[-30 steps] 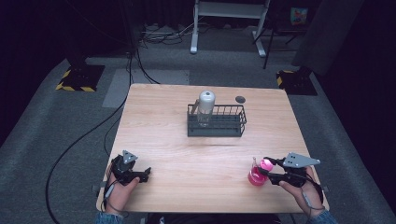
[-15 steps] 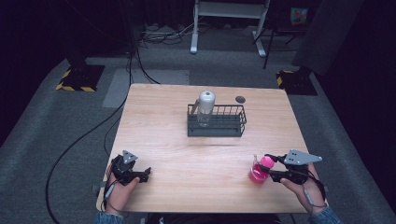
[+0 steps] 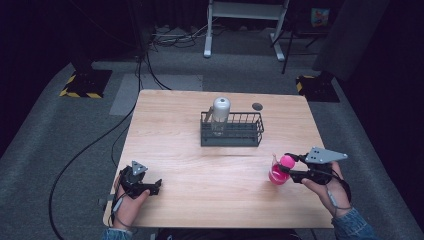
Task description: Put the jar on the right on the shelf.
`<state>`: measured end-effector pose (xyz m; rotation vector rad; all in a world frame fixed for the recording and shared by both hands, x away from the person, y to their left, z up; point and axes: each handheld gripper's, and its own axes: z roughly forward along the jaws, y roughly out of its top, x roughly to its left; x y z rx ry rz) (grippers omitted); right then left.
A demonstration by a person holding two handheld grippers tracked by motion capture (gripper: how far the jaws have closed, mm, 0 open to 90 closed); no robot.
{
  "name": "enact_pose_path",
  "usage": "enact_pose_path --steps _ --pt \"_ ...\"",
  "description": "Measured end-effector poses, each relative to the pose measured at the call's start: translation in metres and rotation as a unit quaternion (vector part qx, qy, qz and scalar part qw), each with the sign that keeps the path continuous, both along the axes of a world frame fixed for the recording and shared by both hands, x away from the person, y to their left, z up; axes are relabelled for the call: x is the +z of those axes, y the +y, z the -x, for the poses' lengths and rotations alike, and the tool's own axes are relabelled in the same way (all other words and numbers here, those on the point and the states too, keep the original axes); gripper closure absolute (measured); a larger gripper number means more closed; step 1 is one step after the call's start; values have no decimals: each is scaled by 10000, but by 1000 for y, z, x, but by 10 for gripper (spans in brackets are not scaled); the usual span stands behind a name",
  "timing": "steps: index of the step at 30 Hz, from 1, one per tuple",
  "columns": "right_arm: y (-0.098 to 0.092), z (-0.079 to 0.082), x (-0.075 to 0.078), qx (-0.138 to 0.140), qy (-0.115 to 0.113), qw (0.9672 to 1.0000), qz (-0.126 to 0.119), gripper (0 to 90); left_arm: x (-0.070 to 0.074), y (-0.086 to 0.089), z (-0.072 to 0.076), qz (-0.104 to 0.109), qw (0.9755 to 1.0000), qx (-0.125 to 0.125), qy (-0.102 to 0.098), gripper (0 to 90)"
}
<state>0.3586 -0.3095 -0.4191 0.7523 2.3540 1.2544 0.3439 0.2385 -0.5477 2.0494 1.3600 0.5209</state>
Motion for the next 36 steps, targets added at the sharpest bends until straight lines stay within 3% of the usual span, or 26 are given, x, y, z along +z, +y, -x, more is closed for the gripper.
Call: enact_pose_path --steps 9,36 --pt "-1 -16 18 4 -91 9998 165 481 0 0 0 -3 10000 -1 3 2" --pt "6 -63 53 -81 -292 9995 82 481 0 0 0 8 10000 4 -1 2"
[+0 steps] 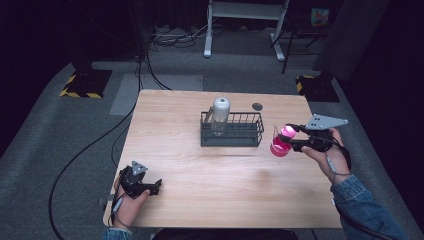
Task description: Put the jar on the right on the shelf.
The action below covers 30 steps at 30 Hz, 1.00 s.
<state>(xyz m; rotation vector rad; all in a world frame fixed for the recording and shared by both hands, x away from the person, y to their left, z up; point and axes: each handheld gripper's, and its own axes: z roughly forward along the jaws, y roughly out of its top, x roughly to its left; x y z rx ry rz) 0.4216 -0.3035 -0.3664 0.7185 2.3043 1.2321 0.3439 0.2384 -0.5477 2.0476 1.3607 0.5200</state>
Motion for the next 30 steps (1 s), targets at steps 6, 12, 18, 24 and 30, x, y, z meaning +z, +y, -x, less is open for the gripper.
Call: enact_pose_path --steps 6,12,18,24,30 --pt "4 -7 7 10 -42 10000 -24 481 0 0 0 3 10000 -5 0 2" --pt "10 -14 17 21 -138 9999 -59 481 0 -1 -1 10 10000 12 1 2" --pt "18 -23 24 53 -193 9998 -75 482 0 0 -1 9 10000 11 2 2" --pt "27 -31 30 80 -230 9997 -34 481 0 0 -1 9 10000 11 1 2" --pt "33 -41 33 85 -220 9997 -68 481 0 0 -1 10 10000 11 2 2"
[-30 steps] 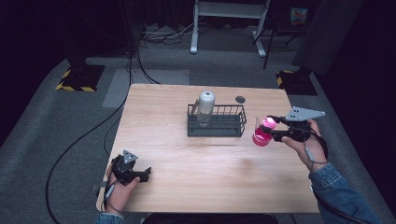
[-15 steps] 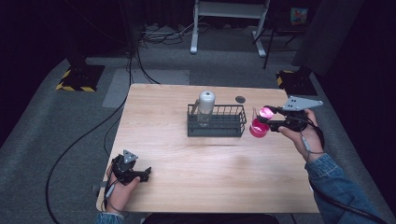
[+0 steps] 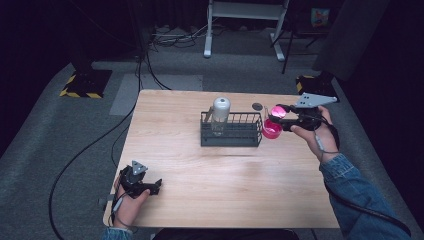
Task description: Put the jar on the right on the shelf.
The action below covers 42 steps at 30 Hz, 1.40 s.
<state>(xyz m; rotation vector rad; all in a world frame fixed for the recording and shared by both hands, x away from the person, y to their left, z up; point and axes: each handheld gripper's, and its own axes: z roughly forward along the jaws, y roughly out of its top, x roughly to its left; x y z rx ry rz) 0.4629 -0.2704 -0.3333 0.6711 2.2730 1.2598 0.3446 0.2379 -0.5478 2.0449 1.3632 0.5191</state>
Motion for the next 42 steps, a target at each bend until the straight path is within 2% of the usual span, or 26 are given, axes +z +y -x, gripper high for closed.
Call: enact_pose_path --steps 22,42 --pt "26 -37 3 38 -33 10000 -21 481 0 0 0 -2 10000 -2 0 2" --pt "51 -59 -23 108 90 9999 -95 481 0 0 0 -2 10000 -1 0 2"
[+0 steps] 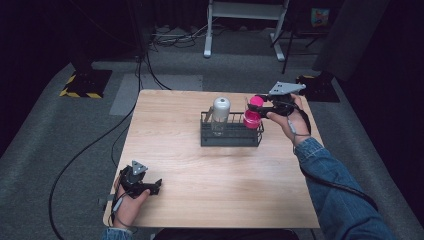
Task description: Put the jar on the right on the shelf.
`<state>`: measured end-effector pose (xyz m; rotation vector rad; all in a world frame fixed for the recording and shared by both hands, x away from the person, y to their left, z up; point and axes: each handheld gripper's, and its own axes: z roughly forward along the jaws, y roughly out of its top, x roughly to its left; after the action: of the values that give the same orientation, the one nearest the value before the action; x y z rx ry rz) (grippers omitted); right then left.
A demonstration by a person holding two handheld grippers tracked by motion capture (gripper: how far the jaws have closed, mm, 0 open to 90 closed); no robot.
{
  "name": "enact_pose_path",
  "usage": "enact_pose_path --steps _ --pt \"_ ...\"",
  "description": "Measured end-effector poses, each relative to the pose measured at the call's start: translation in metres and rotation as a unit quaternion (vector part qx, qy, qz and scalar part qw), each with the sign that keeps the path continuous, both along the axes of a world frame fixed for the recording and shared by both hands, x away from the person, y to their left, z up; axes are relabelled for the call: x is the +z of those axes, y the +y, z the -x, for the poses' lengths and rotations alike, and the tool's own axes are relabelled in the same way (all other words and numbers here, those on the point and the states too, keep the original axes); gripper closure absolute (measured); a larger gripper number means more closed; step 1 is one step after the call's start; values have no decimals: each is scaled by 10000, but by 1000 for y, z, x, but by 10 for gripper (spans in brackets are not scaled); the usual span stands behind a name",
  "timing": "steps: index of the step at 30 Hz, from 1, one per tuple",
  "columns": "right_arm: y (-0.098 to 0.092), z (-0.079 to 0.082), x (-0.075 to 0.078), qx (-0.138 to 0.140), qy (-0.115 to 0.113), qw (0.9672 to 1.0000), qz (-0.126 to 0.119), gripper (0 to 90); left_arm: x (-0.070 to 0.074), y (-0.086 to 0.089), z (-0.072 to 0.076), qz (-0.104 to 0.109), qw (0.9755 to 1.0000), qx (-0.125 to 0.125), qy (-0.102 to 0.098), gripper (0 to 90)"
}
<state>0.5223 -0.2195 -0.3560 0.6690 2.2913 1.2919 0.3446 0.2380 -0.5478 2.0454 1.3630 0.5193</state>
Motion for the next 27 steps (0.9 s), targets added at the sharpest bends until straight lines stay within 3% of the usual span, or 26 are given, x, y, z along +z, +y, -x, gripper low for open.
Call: enact_pose_path --steps 27 --pt "17 -22 -45 -143 268 9995 -1 481 0 0 0 1 10000 0 0 2"
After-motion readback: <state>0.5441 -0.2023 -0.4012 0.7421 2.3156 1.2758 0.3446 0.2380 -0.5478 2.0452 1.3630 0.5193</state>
